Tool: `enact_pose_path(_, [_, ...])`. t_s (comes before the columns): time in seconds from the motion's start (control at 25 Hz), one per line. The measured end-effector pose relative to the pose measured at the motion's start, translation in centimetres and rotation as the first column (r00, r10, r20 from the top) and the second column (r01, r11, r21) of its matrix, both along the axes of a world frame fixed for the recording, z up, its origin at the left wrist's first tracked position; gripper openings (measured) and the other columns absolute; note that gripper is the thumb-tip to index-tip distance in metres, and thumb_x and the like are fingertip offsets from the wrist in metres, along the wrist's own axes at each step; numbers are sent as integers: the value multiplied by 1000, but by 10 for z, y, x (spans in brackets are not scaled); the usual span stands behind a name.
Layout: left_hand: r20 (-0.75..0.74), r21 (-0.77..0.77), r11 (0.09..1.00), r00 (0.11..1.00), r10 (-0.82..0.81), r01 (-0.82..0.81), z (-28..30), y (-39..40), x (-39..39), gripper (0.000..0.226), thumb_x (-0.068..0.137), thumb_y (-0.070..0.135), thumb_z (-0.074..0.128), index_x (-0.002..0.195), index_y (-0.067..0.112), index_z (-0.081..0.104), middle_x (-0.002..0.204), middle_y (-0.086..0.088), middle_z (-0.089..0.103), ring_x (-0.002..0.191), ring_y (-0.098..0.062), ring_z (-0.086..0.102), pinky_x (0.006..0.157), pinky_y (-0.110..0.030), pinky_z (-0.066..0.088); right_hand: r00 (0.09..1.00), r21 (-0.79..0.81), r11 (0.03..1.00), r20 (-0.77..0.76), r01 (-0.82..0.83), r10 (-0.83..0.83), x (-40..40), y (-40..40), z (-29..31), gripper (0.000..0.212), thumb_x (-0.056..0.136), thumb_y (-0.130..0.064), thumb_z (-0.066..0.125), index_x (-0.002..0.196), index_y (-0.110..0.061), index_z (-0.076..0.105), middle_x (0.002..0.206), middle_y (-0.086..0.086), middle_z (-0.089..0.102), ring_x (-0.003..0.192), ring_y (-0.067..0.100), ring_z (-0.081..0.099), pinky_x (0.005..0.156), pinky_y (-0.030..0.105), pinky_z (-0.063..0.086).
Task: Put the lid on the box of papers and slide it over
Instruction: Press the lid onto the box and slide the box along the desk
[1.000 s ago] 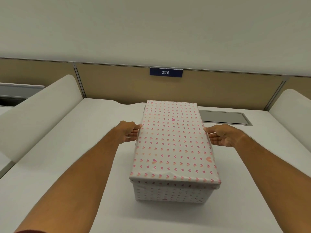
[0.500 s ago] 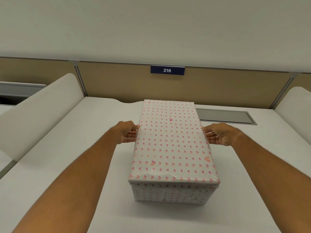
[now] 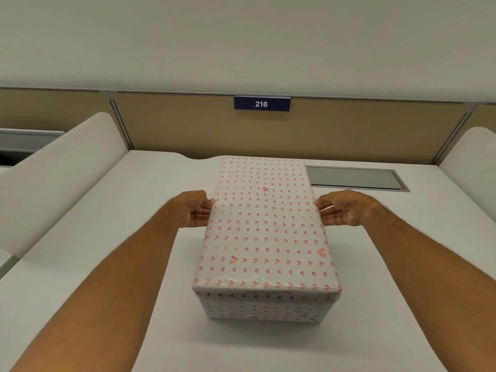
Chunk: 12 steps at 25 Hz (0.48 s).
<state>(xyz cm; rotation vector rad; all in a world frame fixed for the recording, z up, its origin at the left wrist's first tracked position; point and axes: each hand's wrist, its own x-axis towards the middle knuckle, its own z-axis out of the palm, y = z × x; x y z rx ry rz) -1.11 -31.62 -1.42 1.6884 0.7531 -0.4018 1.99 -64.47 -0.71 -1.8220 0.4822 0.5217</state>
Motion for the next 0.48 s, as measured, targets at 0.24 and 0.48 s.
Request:
enact_pose_path(0.24, [60, 55, 998, 998, 11, -14, 0, -2, -4, 23, 89, 13, 68, 107, 2, 59, 92, -14, 68, 82, -30, 69, 75, -42, 59, 1000, -24, 1000, 27, -15, 16, -2, 0, 1, 31, 86, -14, 71, 110, 4, 62, 97, 23, 69, 82, 34, 71, 88, 50, 56])
enact_pose_path(0.48, [80, 46, 999, 997, 7, -11, -3, 4, -20, 14, 86, 11, 71, 92, 1, 64, 94, -14, 72, 78, -26, 71, 68, -41, 60, 995, -93, 992, 36, -89, 93, -11, -11, 8, 32, 79, -10, 78, 104, 5, 64, 103, 24, 69, 88, 34, 71, 85, 47, 58])
